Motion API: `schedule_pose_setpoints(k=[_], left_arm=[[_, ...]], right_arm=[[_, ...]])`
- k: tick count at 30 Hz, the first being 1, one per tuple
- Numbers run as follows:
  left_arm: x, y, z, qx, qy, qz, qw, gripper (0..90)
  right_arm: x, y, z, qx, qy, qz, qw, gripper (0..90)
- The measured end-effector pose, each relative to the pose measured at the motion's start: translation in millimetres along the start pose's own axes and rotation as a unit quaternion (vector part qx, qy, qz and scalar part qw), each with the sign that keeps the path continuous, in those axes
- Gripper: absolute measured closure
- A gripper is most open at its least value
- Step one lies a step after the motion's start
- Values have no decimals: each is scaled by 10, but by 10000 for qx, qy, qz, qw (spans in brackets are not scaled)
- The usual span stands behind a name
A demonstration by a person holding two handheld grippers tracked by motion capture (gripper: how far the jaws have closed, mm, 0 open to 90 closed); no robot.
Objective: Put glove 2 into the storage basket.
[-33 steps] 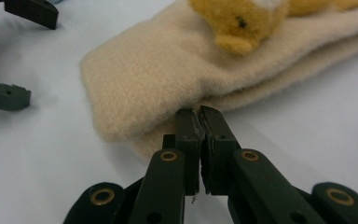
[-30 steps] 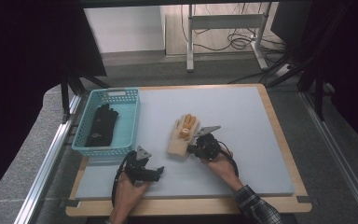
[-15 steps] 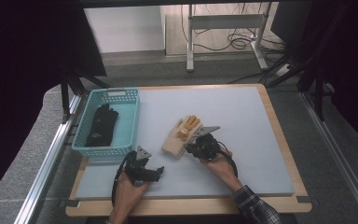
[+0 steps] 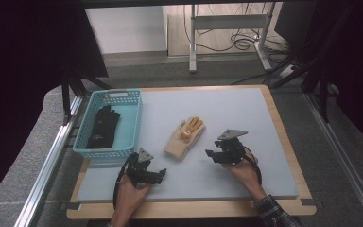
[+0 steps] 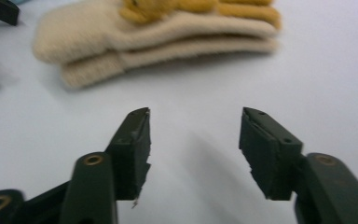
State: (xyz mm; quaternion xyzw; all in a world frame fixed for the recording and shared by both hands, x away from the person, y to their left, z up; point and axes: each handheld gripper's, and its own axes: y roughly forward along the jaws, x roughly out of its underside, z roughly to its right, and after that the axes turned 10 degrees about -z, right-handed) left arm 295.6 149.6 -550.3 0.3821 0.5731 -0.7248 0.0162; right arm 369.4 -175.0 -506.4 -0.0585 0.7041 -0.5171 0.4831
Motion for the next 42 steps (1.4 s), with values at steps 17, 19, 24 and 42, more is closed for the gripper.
schedule_pose_setpoints(k=[17, 19, 24, 42], left_arm=[[-1, 1, -1, 7, -9, -4, 10000, 70], [-2, 1, -1, 7, -8, -5, 10000, 70], [-2, -2, 0, 6, 3, -4, 10000, 71], [-367, -93, 124, 146, 153, 119, 9997, 96]], right_arm=[[543, -252, 393, 489, 379, -63, 9981, 241], [587, -245, 420, 526, 399, -85, 9978, 233], [654, -220, 444, 552, 401, -99, 9976, 211], [659, -204, 437, 584, 361, -138, 9975, 193]])
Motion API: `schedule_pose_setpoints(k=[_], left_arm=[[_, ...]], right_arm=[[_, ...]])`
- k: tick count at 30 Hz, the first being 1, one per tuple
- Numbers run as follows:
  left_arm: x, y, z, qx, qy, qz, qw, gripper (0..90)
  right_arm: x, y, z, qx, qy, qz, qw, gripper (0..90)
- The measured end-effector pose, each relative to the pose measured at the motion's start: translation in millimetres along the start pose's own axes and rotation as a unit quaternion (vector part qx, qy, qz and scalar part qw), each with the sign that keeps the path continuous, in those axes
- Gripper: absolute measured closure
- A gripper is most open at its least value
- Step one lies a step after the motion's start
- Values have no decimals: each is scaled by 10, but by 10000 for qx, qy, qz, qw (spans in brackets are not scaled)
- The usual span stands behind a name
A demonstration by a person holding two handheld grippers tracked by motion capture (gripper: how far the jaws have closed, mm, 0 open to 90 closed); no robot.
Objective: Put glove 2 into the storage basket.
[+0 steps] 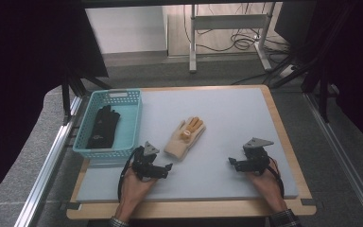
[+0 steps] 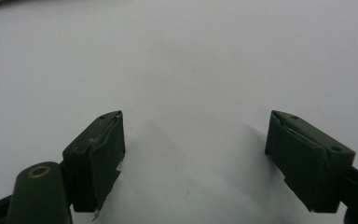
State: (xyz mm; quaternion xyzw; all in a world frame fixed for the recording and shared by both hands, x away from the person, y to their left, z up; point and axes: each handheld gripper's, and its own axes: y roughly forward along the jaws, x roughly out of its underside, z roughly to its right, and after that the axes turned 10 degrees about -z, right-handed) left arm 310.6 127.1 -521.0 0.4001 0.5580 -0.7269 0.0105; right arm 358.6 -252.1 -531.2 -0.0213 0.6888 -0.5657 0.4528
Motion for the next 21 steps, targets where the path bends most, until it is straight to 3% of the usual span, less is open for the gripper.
schedule_pose_setpoints(k=[9, 12, 15, 20, 21], left_arm=[[-561, 83, -4, 114, -23, -50, 9999, 96], [-665, 126, -24, 91, -40, -100, 9999, 92], [-832, 259, -75, 213, -110, -250, 9994, 72], [-947, 435, -85, 264, -118, -442, 9986, 51], [-989, 532, -79, 230, -96, -567, 9981, 50]], right_arm=[[2, -1, -1, 3, 0, 6, 10000, 193], [2, -1, -2, 4, 0, 6, 10000, 193], [2, 0, -3, 8, 0, 12, 10000, 193], [3, 0, -3, 7, -2, 14, 10000, 192], [3, 0, -3, 5, -3, 14, 10000, 192]])
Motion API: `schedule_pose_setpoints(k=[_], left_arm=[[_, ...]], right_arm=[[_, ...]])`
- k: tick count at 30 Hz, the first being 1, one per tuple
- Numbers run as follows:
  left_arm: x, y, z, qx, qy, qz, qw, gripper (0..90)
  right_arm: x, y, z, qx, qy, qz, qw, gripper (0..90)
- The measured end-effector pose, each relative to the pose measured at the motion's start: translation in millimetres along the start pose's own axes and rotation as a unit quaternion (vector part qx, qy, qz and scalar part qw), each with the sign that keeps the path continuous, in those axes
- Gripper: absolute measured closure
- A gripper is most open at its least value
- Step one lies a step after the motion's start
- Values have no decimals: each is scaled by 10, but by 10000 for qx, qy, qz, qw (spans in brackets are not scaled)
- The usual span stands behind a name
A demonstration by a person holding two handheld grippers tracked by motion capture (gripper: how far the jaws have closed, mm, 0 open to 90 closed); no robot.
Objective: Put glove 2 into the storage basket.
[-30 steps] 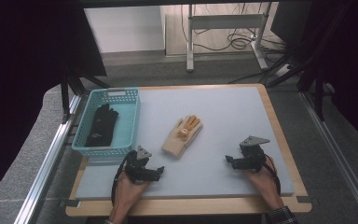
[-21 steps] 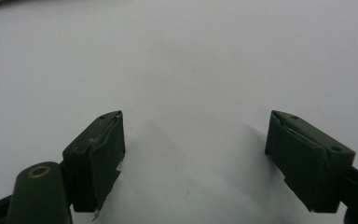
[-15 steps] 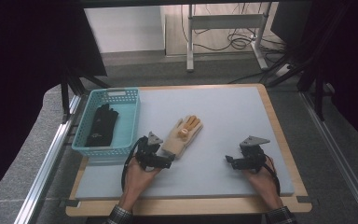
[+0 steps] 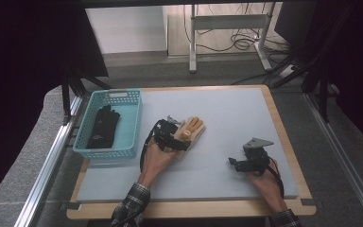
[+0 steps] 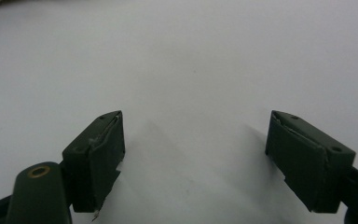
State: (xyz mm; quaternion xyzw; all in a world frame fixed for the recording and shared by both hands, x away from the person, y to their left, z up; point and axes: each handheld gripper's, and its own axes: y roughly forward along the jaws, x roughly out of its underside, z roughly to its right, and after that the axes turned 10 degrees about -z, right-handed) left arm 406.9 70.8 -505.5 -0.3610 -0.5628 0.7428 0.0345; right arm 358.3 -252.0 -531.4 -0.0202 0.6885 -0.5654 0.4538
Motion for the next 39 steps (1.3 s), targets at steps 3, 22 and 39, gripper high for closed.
schedule_pose_setpoints(k=[3, 22, 39], left_arm=[[-41, 92, 7, -39, -23, -118, 9999, 51], [-136, 249, 282, -139, 484, -556, 9972, 563], [-204, -49, 142, -50, 408, -304, 9987, 628]], right_arm=[[0, 0, 0, 2, -4, 0, 10000, 192], [0, 1, -2, 3, -6, -2, 10000, 191], [1, 0, -1, -2, -8, -2, 10000, 190]])
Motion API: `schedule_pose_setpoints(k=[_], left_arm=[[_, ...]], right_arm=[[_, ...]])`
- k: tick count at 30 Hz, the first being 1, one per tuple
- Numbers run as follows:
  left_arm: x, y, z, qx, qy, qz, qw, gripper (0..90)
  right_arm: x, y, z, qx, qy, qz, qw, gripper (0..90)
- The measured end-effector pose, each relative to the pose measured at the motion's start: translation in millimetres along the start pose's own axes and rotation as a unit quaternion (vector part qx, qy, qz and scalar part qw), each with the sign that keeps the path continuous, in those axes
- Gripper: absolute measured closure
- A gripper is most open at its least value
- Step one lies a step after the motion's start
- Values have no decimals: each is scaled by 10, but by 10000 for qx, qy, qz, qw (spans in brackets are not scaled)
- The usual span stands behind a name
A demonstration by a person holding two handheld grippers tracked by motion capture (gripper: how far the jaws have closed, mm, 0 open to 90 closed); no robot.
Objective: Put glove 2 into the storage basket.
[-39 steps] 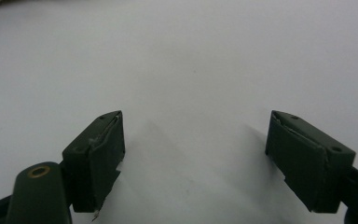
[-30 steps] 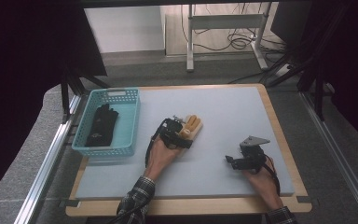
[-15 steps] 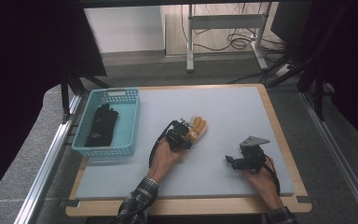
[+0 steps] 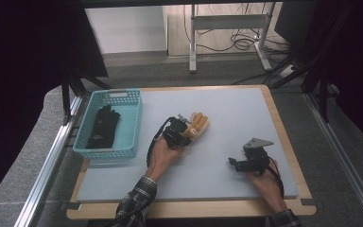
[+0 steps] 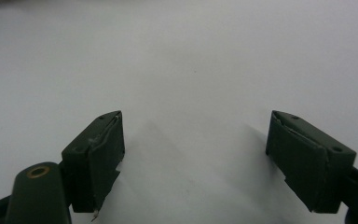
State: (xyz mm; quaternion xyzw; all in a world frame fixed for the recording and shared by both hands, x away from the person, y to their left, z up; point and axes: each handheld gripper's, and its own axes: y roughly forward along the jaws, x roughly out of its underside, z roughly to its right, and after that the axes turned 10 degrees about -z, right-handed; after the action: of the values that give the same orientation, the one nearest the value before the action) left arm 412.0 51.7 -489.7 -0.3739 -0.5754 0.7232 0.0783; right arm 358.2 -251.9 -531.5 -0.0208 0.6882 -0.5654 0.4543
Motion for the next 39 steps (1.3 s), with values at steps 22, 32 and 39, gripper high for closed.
schedule_pose_setpoints(k=[22, 32, 39], left_arm=[[157, -1024, -657, -842, -540, 407, 9941, 619], [484, -1268, -1162, -1158, -1243, 360, 9848, 612], [674, -1243, -1482, -1332, -1699, 173, 9763, 609]], right_arm=[[0, -2, 0, 1, -4, -7, 10000, 189], [0, -2, -1, 5, -2, -9, 10000, 189], [0, -2, -1, 8, -5, -8, 10000, 189]])
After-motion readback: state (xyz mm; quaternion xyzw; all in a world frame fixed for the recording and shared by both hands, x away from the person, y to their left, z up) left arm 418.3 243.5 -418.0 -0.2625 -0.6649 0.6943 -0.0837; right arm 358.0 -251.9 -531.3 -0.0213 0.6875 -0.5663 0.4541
